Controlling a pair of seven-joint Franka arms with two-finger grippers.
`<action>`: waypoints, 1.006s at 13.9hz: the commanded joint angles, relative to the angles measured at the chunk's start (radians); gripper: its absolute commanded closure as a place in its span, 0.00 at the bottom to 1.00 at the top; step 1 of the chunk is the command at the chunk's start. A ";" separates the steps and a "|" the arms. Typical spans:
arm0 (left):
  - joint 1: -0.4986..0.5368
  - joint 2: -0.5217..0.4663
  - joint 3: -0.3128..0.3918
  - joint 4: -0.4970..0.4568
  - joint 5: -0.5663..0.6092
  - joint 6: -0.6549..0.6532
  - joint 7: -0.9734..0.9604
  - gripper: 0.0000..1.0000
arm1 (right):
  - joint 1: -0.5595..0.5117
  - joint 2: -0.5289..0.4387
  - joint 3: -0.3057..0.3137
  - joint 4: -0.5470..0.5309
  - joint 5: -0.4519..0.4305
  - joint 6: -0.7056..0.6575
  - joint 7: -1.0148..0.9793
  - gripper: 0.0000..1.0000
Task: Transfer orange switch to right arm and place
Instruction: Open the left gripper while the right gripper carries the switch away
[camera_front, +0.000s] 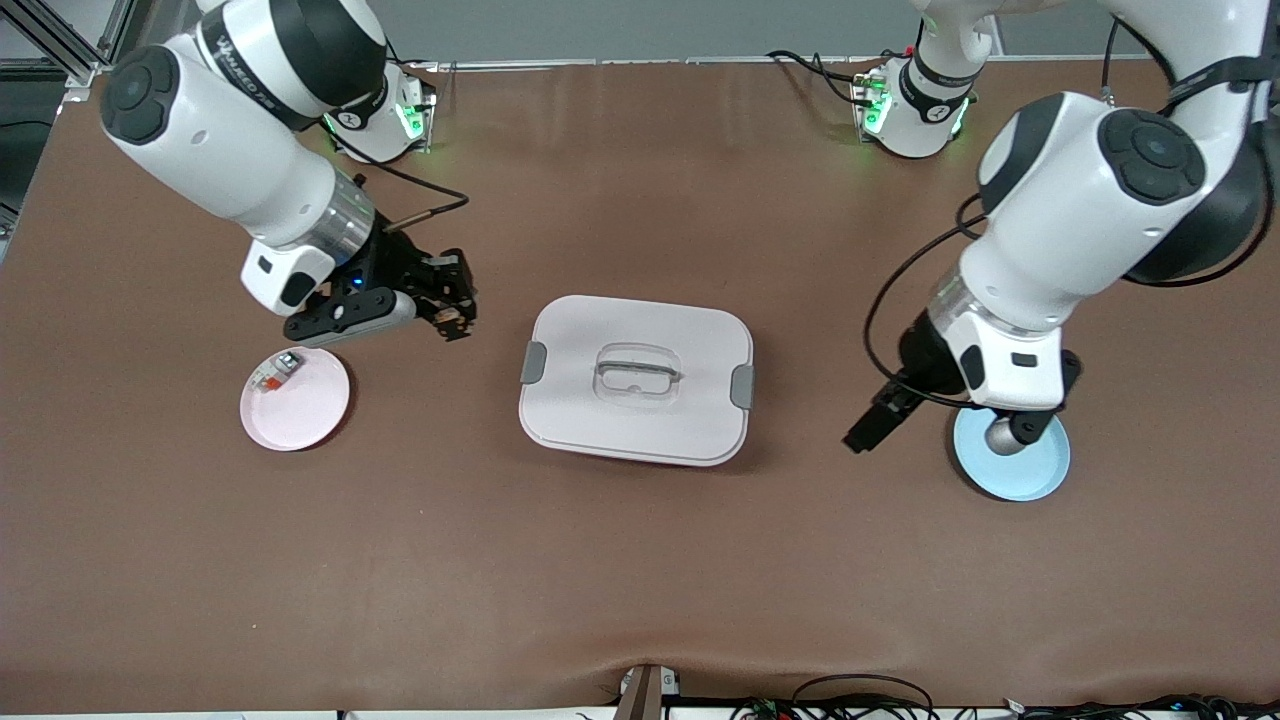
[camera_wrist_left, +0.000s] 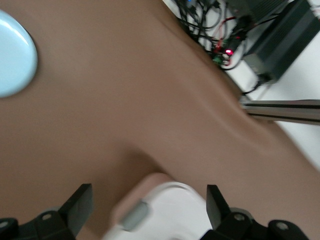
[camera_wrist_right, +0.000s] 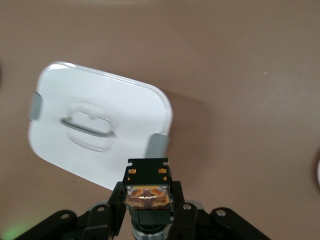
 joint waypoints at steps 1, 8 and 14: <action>0.094 -0.074 -0.005 -0.012 0.030 -0.150 0.218 0.00 | -0.047 -0.017 0.014 -0.006 -0.118 -0.083 -0.134 1.00; 0.103 -0.203 0.128 -0.019 0.007 -0.351 0.612 0.00 | -0.199 -0.008 0.014 -0.040 -0.252 -0.124 -0.727 1.00; -0.073 -0.362 0.431 -0.133 -0.110 -0.402 0.903 0.00 | -0.276 -0.008 0.014 -0.147 -0.385 0.027 -1.114 1.00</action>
